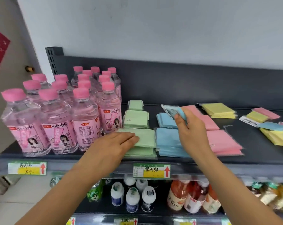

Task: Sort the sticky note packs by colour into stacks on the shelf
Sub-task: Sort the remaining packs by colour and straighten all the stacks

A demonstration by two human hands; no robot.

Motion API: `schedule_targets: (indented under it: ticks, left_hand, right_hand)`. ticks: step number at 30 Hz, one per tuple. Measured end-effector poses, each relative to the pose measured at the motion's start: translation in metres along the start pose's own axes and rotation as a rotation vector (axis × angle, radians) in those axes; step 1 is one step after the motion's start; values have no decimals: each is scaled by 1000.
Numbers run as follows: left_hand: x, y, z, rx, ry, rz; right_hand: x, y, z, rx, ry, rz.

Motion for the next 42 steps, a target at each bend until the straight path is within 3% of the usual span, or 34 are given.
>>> schedule_targets:
  ticks: [13,23,27,37,42]
  left_hand:
    - [-6,0,5,-31,19,-249]
    - [-25,-8,26,-55,-102,-248]
    - [-25,-16,36,-29,-88,-248]
    - [-6,-23,55,-38,-8,-304]
    - [5,-17,85,-82,77,-297]
  right_hand:
    - [-2,6,-16,10,-14,-6]
    - [-29,2,-4,8,-47,-51]
    - [-41,-8,12,77,-41,36]
    - [-34,-26,43,90,143,-38]
    - [-15,-39,78,-44,336,-354]
Point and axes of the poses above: each hand's wrist, its own z-axis towards the middle knuckle, its own x-axis out of the palm, y = z × x, the point moved 3 cm from there along z, towards the middle knuckle, and after that the axes turned 2 degrees about x, right-handed, at the moved point
